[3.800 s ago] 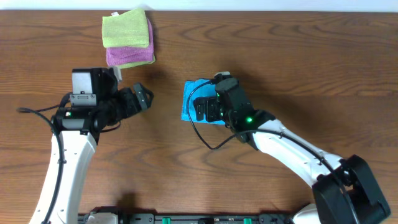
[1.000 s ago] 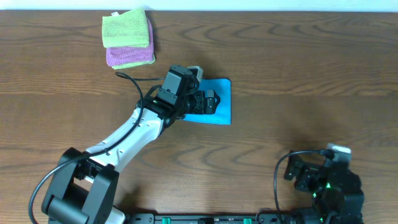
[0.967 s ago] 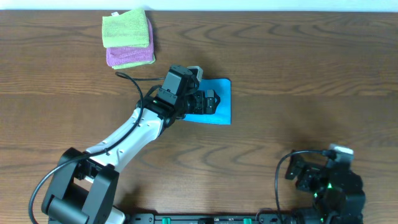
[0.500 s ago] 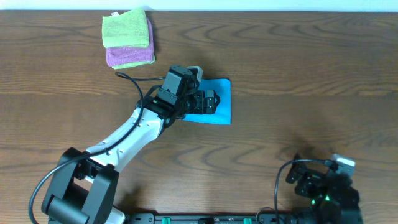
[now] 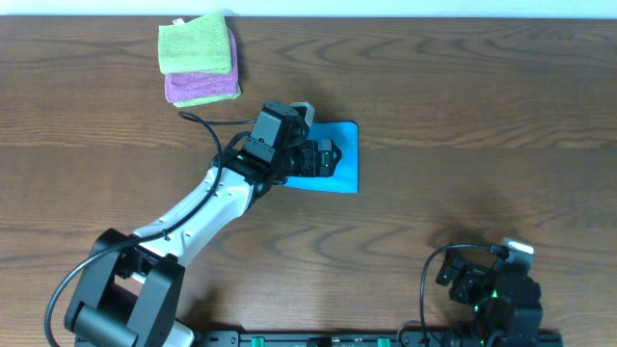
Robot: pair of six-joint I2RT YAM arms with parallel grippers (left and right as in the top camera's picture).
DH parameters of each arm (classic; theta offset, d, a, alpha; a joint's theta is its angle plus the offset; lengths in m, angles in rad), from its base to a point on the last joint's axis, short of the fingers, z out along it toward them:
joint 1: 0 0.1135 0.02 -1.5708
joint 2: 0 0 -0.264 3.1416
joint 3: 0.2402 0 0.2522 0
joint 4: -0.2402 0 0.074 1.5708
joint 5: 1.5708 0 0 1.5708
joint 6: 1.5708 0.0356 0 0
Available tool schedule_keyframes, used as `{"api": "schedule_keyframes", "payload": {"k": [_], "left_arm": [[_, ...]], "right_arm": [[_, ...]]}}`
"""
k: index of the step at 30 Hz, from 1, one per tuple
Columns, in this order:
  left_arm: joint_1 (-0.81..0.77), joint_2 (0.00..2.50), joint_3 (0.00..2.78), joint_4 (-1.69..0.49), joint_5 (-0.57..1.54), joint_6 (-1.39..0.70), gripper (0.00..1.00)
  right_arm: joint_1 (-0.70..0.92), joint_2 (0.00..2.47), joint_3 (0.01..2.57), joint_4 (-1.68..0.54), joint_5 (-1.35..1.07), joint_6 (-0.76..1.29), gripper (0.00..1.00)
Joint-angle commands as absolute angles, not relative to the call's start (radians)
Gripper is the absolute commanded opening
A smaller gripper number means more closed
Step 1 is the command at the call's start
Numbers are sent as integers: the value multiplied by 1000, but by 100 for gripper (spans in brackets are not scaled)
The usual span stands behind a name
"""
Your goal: Fold the cloth
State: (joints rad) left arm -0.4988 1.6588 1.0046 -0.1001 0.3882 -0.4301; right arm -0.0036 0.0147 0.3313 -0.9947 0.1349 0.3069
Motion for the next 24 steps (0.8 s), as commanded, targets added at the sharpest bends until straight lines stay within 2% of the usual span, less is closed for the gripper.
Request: {"api": "schedule_keyframes", "payload": {"k": [1, 10, 15, 18, 19, 24], "left_arm": [[-498, 1665, 1002, -101, 382, -434, 95], [-498, 1665, 1002, -101, 381, -434, 95], [-496, 1665, 1002, -123, 289, -474, 95], [-500, 1665, 1002, -144, 258, -760, 95], [-500, 1665, 1002, -151, 218, -949, 95], [-530, 1654, 1002, -187, 99, -1403, 95]], "right_arm": [[-12, 6, 325, -996, 146, 321, 99], [-12, 6, 325, -996, 146, 321, 99], [-12, 6, 325, -996, 146, 321, 99], [-12, 6, 325, -996, 146, 321, 99], [-12, 6, 325, -996, 146, 321, 99], [-12, 6, 325, -996, 146, 321, 99]]}}
